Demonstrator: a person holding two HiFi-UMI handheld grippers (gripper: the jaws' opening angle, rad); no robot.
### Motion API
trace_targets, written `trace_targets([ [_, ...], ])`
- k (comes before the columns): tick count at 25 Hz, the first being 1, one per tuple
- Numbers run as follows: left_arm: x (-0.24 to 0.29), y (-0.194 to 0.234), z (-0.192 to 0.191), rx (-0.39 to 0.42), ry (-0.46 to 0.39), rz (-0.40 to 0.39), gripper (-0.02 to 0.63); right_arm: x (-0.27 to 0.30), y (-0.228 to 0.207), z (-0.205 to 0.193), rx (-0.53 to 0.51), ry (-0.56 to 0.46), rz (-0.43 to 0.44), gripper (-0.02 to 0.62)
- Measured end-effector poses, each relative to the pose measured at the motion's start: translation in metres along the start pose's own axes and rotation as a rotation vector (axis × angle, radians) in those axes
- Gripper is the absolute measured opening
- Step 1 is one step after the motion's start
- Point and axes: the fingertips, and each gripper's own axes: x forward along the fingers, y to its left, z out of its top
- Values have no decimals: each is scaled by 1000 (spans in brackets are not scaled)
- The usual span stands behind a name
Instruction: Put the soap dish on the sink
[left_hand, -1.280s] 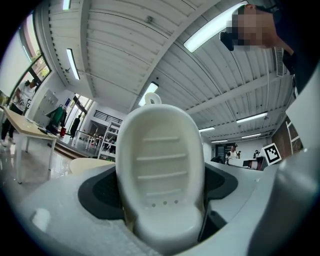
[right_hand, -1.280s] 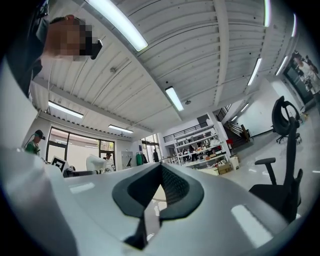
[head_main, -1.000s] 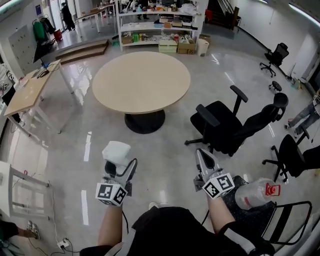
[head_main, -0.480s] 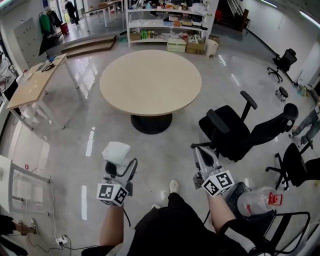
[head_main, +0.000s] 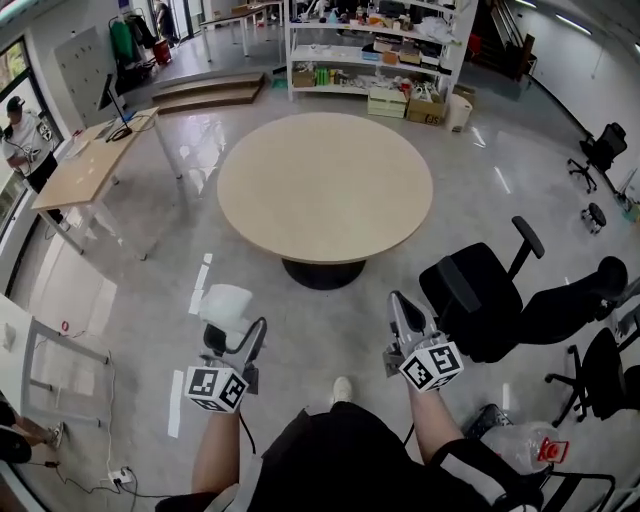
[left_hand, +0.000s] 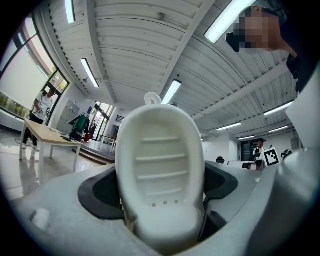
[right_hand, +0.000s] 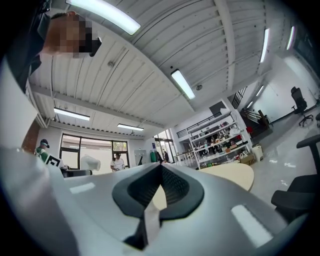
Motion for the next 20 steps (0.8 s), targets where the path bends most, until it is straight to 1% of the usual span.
trace_targets([
  [5, 59, -10, 5, 18, -19, 6, 460, 35, -49, 20, 1, -26, 20, 6],
  [9, 104, -17, 2, 23, -19, 9, 460, 59, -88, 23, 1, -34, 25, 6],
  [12, 130, -19, 2, 39, -4, -9, 460, 74, -107, 21, 19, -33, 7, 6],
  [14, 142, -21, 2, 38, -11, -13, 460, 82, -115, 21, 18, -25, 3, 6],
  [16, 153, -27, -6, 30, -12, -15, 460, 85, -123, 22, 14, -11, 8, 6],
  [20, 175, -45, -34, 13, 35, -40, 460, 73, -152, 13, 19, 15, -15, 6],
])
